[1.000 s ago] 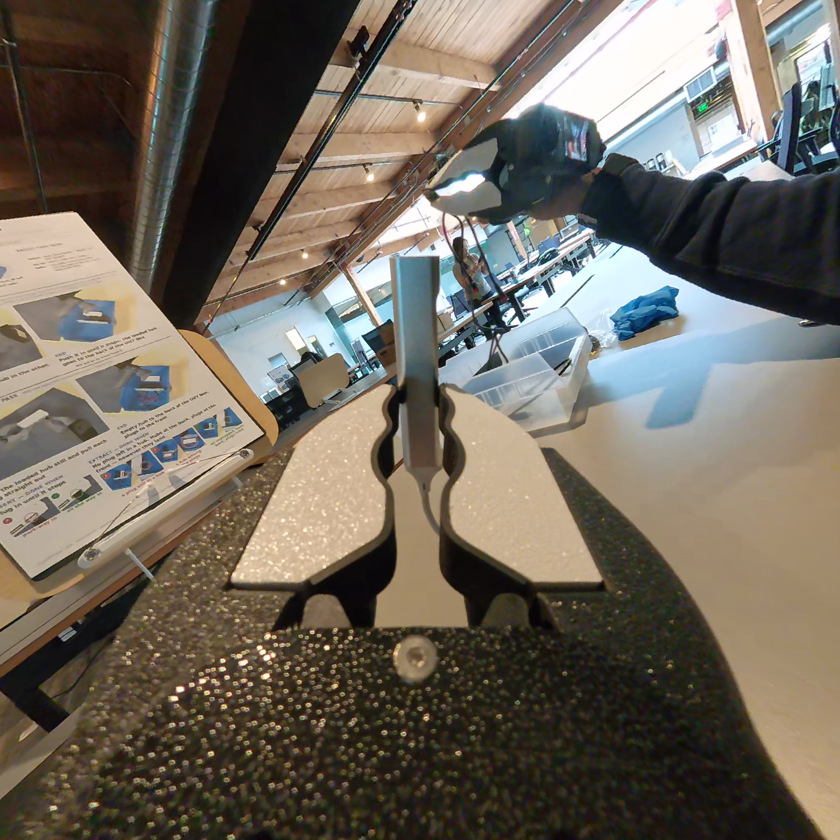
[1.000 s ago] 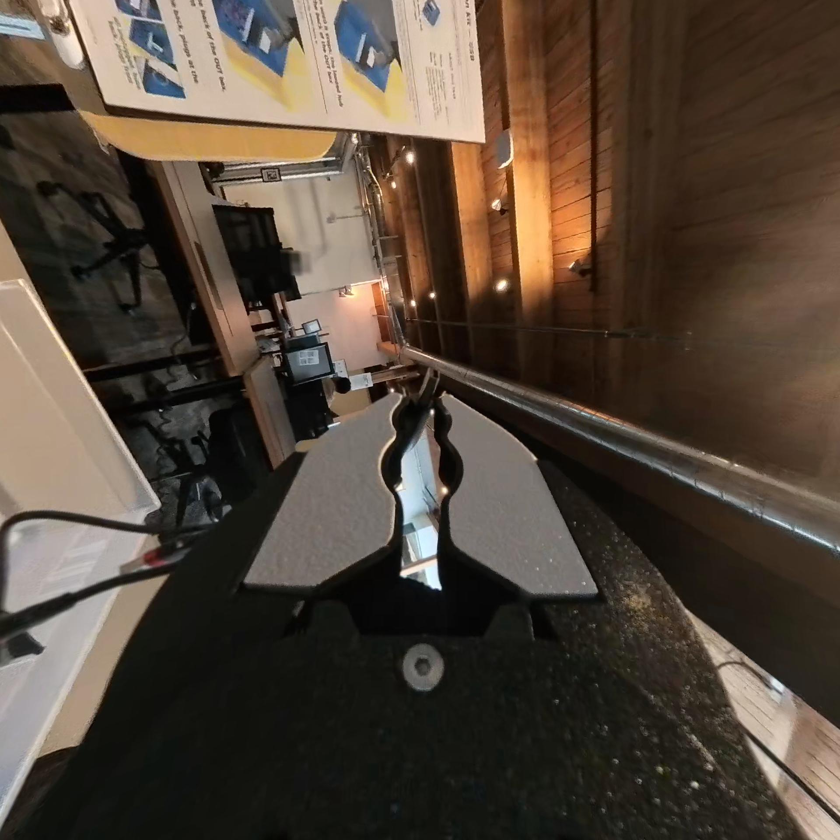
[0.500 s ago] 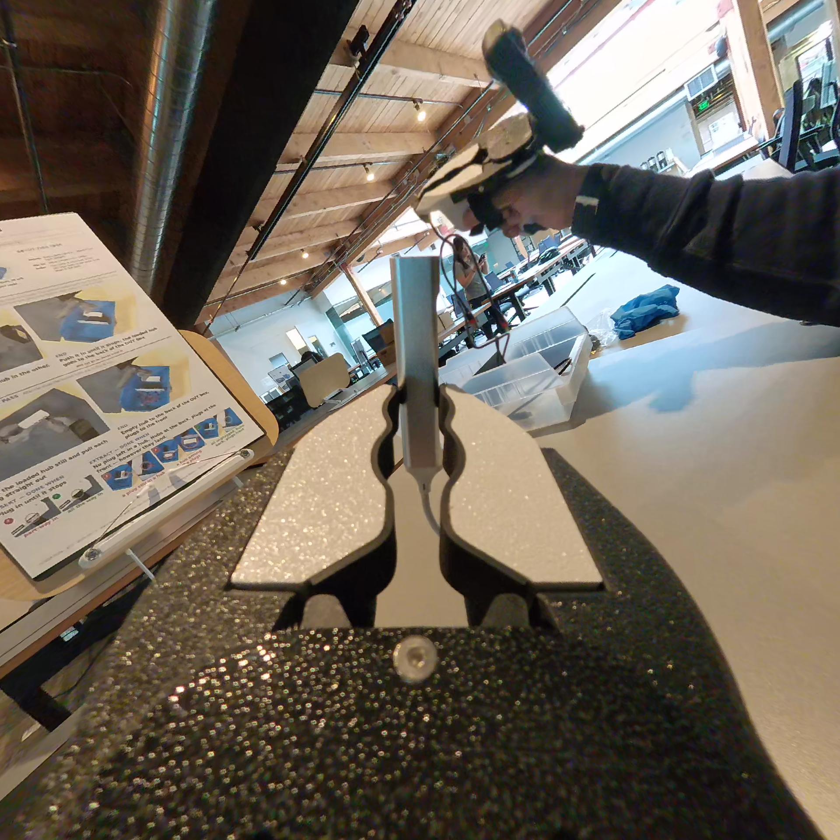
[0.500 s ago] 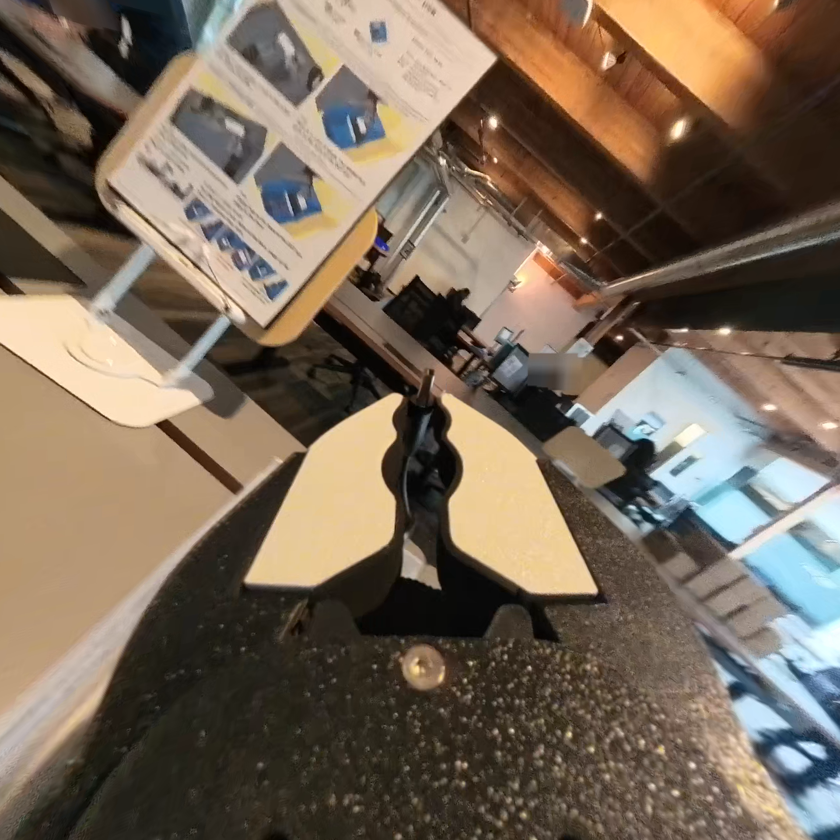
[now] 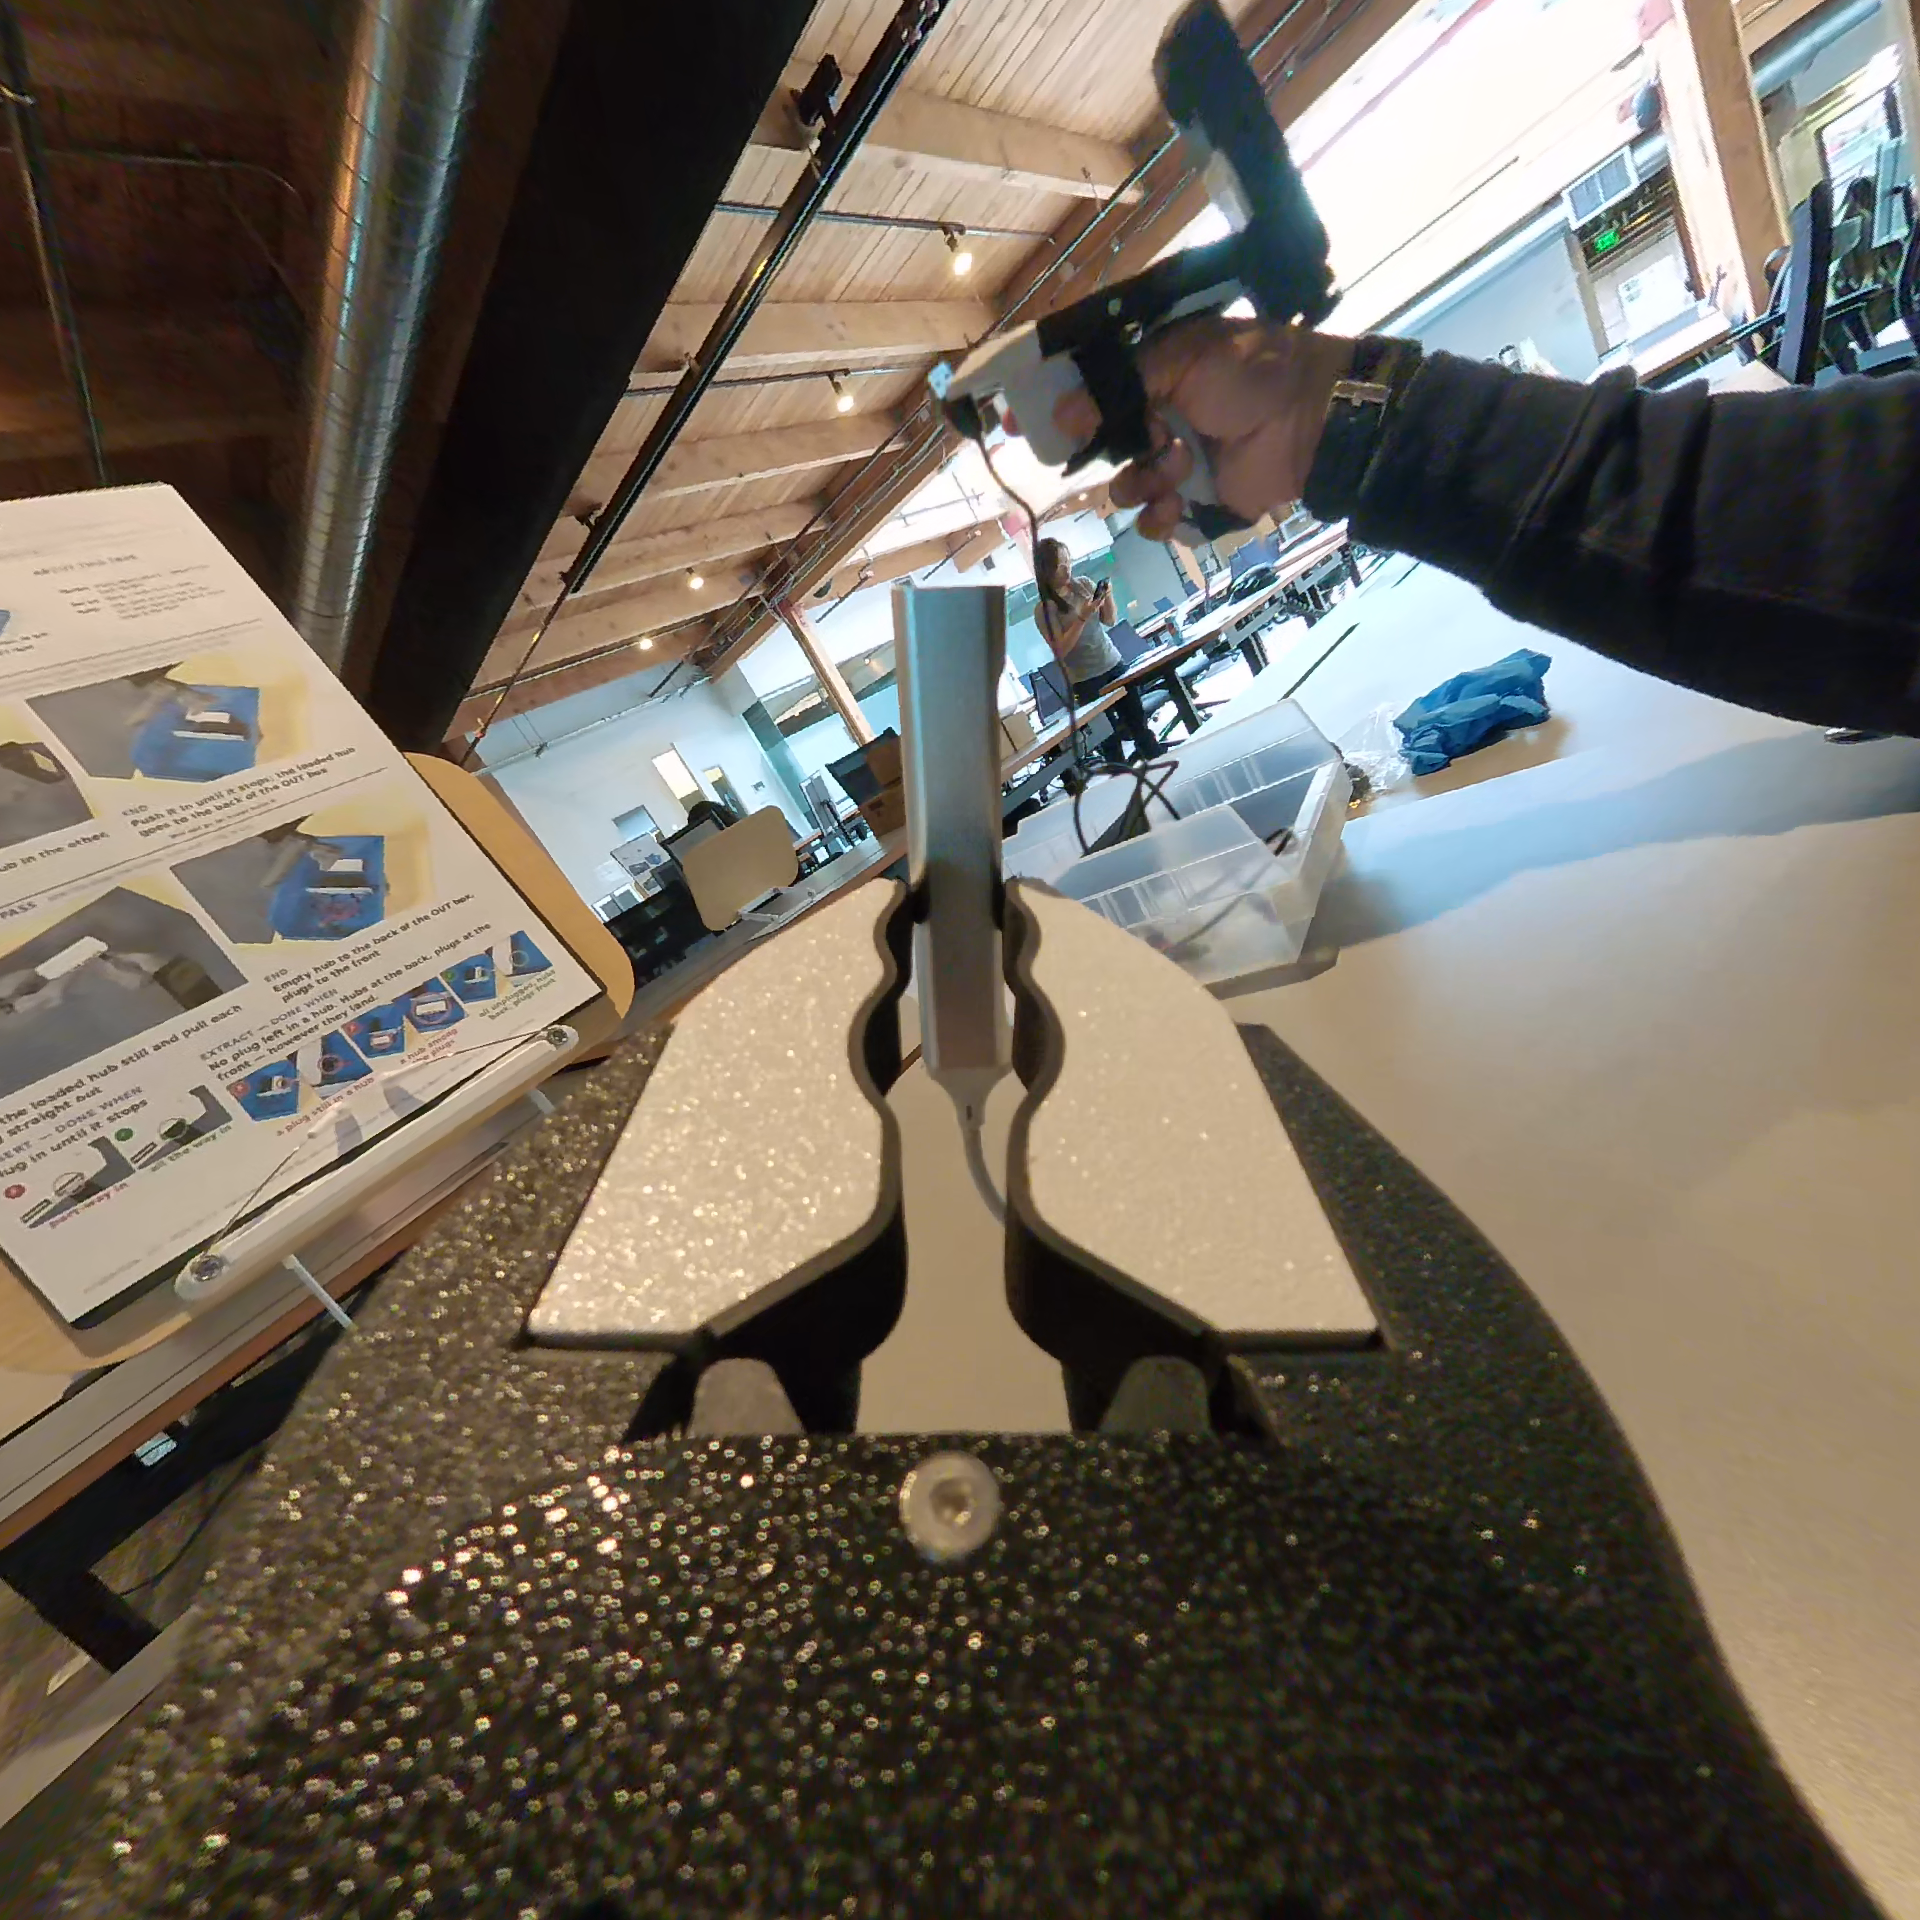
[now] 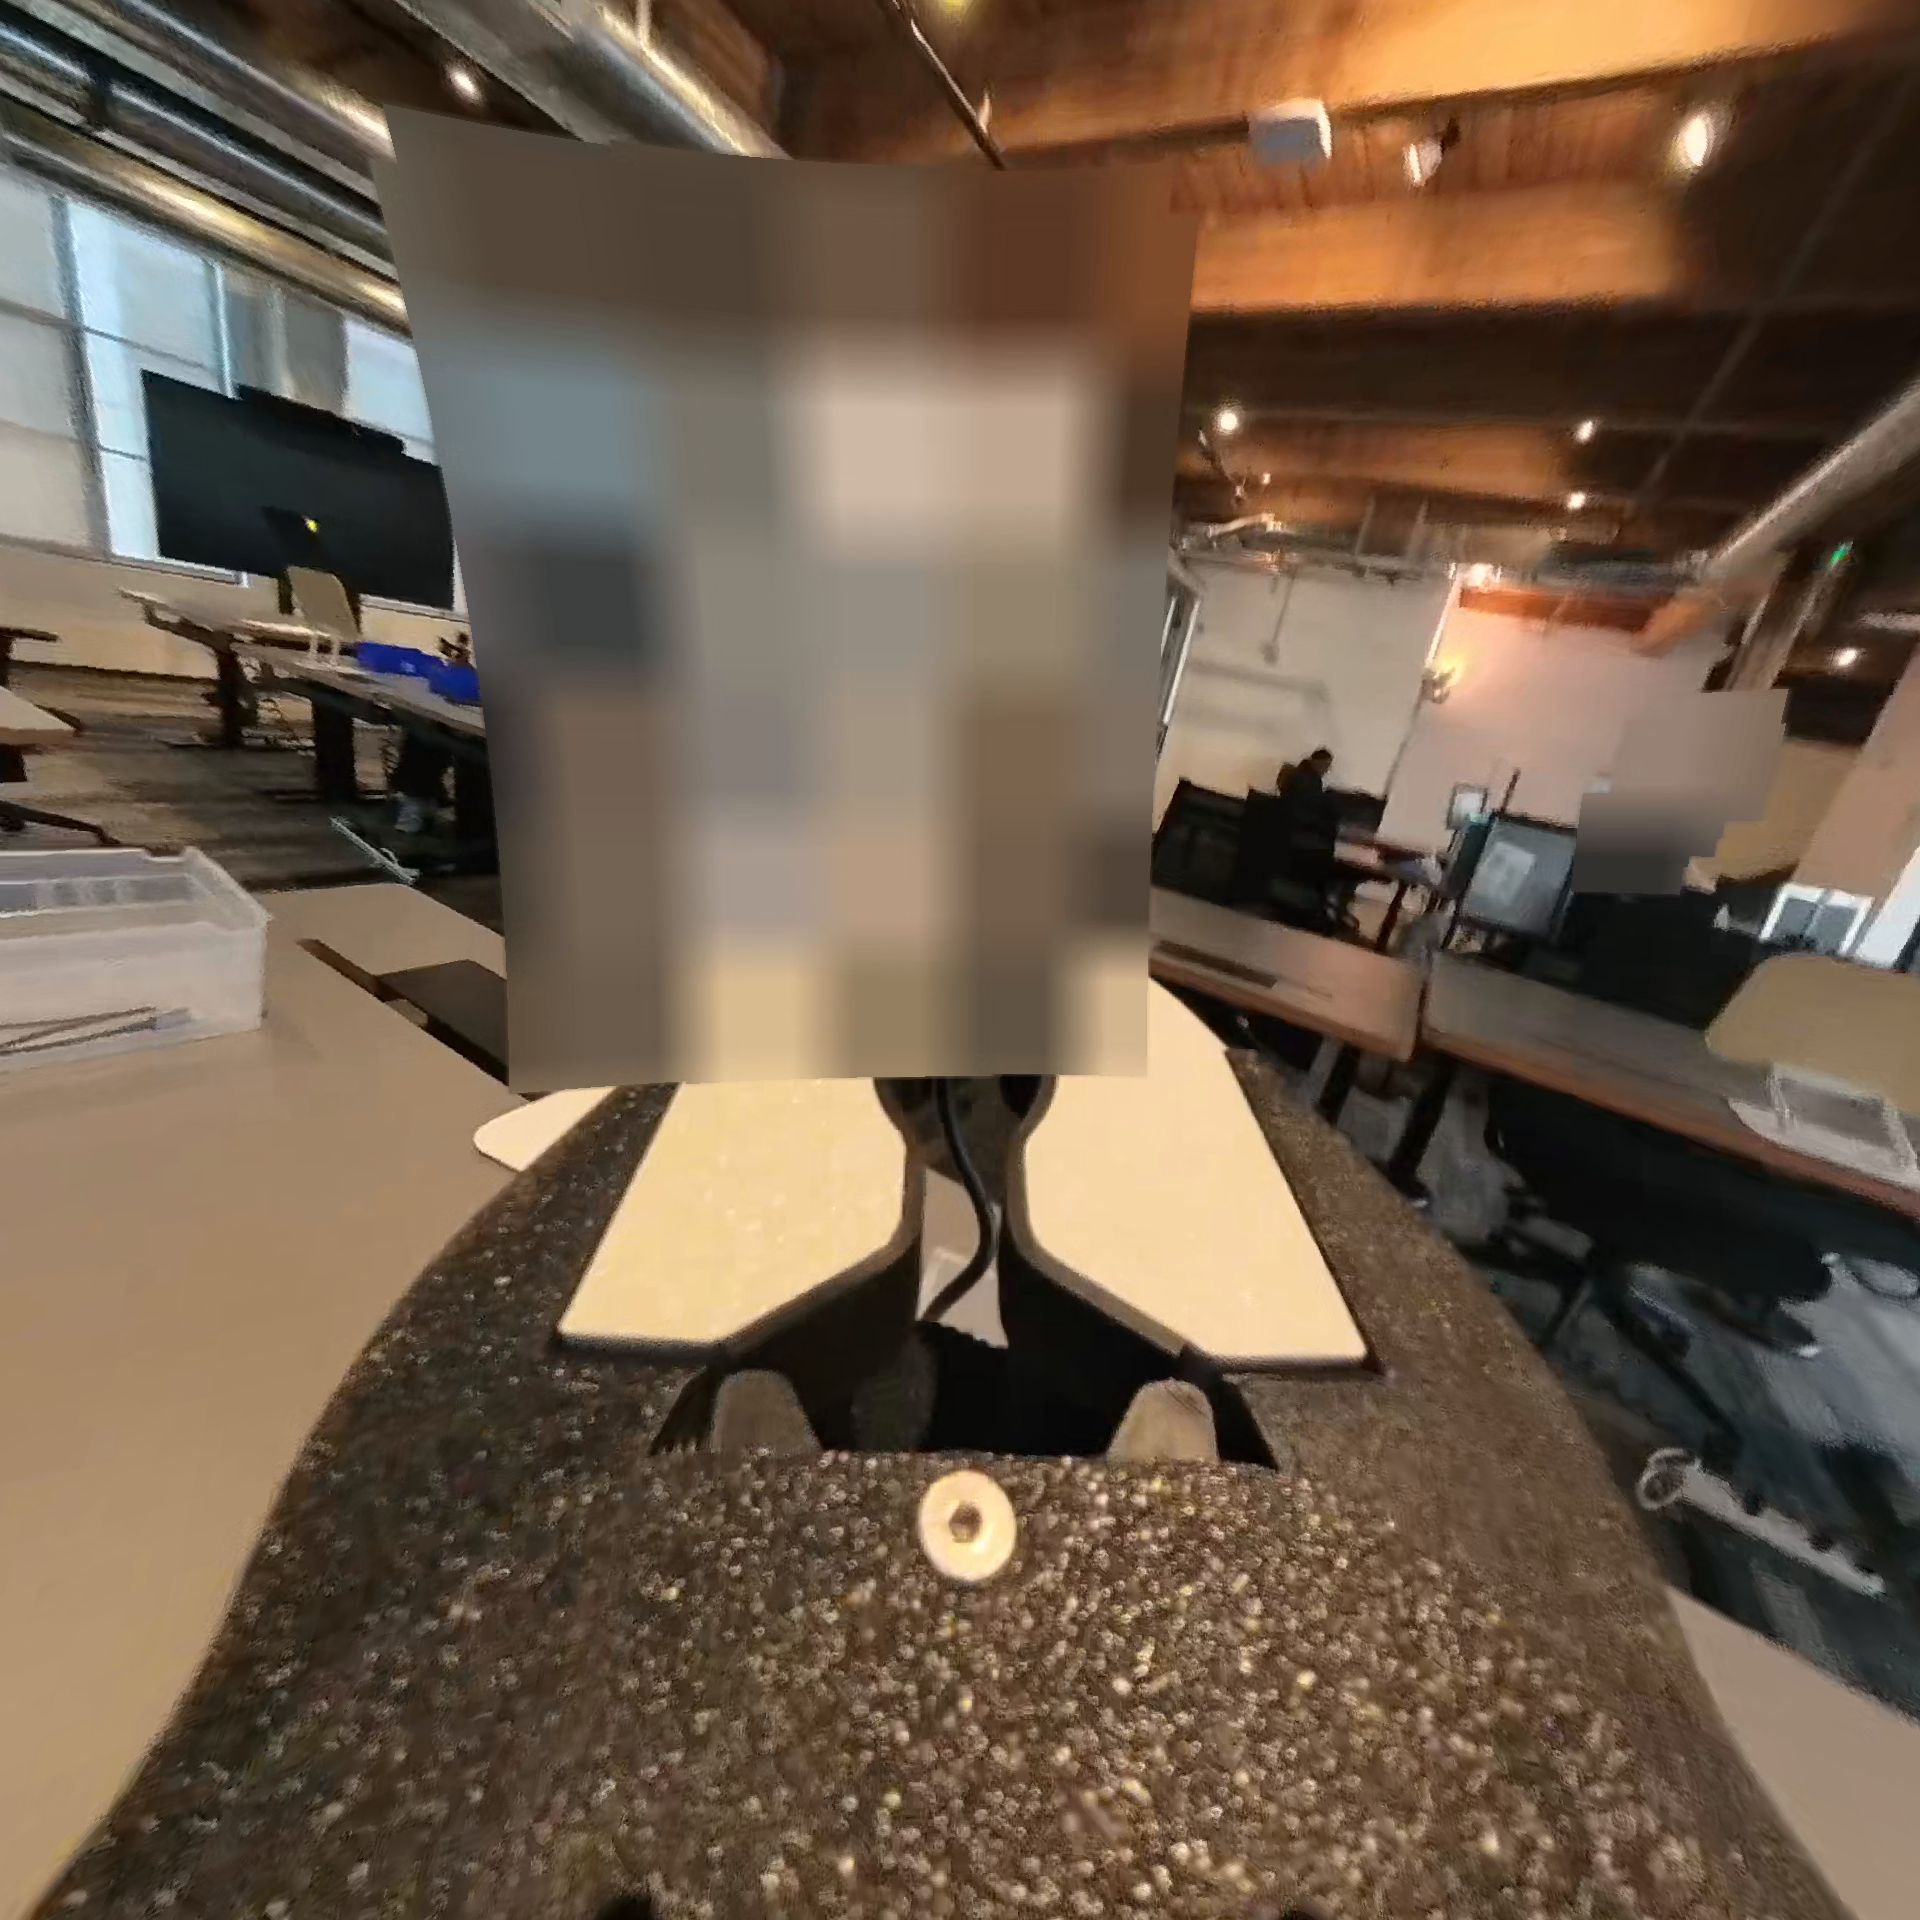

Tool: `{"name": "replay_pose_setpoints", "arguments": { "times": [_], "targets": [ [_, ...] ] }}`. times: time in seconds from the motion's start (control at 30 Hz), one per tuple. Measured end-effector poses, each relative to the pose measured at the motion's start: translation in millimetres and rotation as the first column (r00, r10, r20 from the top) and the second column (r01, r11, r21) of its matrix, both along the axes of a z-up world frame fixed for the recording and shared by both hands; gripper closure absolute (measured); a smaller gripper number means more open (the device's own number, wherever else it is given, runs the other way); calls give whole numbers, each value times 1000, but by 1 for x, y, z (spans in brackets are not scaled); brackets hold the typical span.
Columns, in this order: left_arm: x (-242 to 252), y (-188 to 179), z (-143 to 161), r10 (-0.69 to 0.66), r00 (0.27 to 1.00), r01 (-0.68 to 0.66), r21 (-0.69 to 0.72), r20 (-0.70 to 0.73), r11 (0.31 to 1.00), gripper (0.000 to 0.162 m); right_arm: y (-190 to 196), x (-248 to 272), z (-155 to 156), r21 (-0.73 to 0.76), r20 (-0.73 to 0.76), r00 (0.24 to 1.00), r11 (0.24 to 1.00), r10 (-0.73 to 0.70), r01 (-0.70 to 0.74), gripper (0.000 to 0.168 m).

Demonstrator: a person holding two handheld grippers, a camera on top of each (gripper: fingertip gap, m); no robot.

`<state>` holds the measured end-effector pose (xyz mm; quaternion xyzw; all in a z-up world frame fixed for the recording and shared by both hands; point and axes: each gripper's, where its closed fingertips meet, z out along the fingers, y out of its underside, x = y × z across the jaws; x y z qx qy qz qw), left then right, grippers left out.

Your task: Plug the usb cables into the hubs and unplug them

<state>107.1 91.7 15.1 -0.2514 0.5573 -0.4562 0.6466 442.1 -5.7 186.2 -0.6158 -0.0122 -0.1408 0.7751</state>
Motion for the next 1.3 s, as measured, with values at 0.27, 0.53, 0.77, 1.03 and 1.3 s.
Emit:
{"name": "replay_pose_setpoints", "arguments": {
  "times": [0.27, 0.53, 0.77, 1.03, 1.3],
  "targets": [
    [0, -1, 0, -2, 1000, 2, 1, -2, 1000, 146, -21, -7, 27, 65, 421, 815, 910, -398, 410, 159],
    [1, -2, -1, -2, 1000, 2, 4, -3, 1000, 146, -34, -12, 44, 222, 385, 780, 870, -493, 440, 158],
    [1, -2, -1, 0, 1000, 0, 4, -2, 1000, 146, -1, 52, -21, -72, 221, 875, 887, -431, 455, 158],
    [0, -2, -1, 0, 1000, 0, 7, -2, 1000, 146, 35, 54, -78, -299, 2, 973, 928, -231, 221, 159],
    [-1, -1, 1, 2, 1000, -2, 4, 4, 1000, 146, 25, 17, -27, -120, 202, 950, 957, -237, 264, 159]
  ]
}}
